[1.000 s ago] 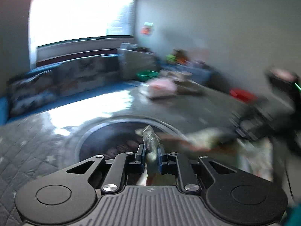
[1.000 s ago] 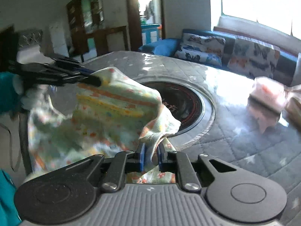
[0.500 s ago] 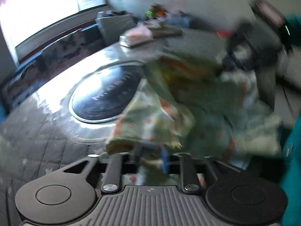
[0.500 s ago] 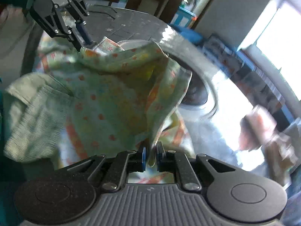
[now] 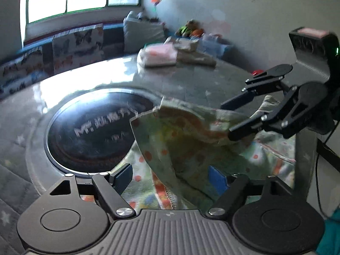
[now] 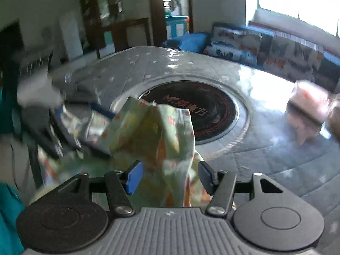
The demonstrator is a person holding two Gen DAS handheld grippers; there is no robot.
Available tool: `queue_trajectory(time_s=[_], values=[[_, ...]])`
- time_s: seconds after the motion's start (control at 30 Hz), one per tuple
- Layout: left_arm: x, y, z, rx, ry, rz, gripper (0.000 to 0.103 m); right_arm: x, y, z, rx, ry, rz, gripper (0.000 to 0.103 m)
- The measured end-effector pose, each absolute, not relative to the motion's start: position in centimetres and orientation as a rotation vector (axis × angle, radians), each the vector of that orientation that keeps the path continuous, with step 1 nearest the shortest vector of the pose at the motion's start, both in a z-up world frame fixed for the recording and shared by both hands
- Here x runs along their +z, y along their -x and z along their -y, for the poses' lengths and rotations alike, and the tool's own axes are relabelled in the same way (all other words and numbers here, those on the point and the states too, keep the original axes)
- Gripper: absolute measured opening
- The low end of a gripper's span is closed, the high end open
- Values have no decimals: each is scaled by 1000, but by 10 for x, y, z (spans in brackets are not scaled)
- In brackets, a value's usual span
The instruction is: Fold clothes
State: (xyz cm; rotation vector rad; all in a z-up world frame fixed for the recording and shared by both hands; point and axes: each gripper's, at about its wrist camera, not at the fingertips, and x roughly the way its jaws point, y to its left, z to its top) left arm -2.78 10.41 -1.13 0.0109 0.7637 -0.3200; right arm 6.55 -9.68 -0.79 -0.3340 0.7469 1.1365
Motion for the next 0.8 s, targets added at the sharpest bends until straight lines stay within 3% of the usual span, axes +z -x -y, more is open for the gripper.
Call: queue_trajectory(time_s=[0.03,0.1,0.17,0.2,0.5,0.7,0.8], values=[[-13,26,-104,-315,-12,-777,64,-9,-71,93,1138,306,-762,58],[-17,24,-104,-306,-13,-803,32,-15,-80,84,1145,284,-785,52],[-16,25,-104,-294,-45,-808,18,-18,-80,76,1142,313,-765,27],[-14,27,-105,-289,-83,-795,17,-17,-75,74,1144,353,-726,14],[9,80,-93,-299,-560,-578,14,6,8,86,1276,752,-341,5],[-18,121,-82,-418,-825,-567,18,-8,39,91,1482,901,-449,11],[-13,120,-97,-437,-678,-623,22,0,27,92,1452,787,-503,12]])
